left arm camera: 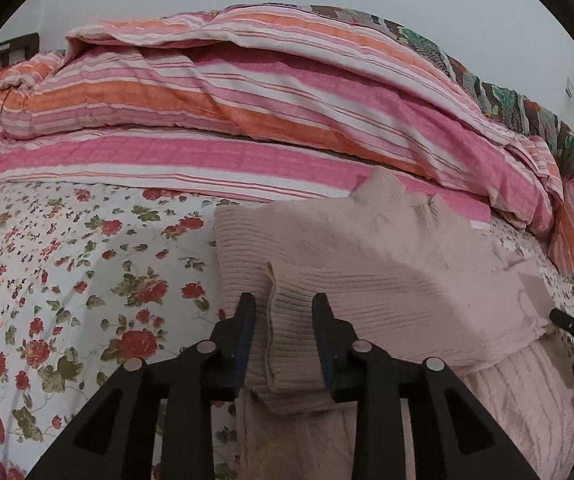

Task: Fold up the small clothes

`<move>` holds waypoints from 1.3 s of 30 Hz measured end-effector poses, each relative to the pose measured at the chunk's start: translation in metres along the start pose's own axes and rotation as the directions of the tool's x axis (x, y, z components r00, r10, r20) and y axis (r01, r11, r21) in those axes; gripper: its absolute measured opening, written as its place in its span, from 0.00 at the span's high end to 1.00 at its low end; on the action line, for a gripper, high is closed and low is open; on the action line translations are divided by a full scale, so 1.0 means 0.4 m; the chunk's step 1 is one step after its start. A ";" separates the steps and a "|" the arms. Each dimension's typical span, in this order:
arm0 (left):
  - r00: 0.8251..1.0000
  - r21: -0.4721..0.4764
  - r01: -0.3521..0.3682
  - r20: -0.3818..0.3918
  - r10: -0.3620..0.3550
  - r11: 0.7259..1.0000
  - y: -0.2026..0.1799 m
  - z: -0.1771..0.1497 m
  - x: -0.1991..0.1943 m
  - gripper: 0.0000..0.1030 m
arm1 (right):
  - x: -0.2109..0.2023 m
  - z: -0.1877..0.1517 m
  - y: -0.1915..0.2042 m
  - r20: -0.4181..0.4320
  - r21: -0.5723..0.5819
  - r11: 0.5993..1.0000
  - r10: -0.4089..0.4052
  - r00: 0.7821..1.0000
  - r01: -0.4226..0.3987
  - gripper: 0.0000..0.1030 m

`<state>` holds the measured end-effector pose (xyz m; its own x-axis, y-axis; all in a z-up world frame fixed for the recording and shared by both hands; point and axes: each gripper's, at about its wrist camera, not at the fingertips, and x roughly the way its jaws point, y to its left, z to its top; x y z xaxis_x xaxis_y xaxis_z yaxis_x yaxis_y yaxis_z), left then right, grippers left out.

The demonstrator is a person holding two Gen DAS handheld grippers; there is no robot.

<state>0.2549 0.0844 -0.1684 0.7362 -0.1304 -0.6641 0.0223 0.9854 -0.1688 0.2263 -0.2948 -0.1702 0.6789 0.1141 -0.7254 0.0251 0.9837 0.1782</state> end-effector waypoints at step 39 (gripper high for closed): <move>0.992 -0.012 0.123 0.000 -0.123 0.992 0.005 -0.444 -0.438 0.48 | -0.429 -0.416 -0.031 0.053 -0.034 0.998 -0.053 0.997 0.055 0.47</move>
<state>0.0058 0.0899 -0.1819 0.7275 -0.2510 -0.6385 0.1052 0.9605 -0.2578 -0.0127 -0.3034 -0.1585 0.7146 0.0542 -0.6975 0.0375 0.9926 0.1156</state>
